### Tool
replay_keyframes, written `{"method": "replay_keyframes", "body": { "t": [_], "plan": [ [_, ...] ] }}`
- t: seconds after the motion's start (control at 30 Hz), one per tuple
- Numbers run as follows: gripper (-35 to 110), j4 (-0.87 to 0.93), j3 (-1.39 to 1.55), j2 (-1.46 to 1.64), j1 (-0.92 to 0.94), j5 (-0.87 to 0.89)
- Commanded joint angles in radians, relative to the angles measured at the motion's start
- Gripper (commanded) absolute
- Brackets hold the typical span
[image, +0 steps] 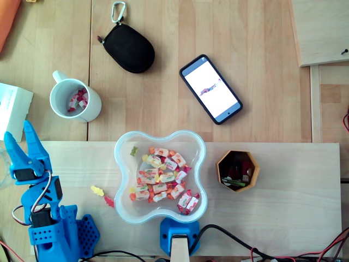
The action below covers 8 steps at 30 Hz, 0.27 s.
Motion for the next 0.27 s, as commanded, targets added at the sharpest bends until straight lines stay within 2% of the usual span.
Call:
{"method": "replay_keyframes", "body": {
  "t": [0.0,0.23],
  "plan": [
    [40,-0.020,0.035,0.017,-0.015,-0.014],
    [40,-0.020,0.035,0.017,-0.017,-0.012]
  ]
}}
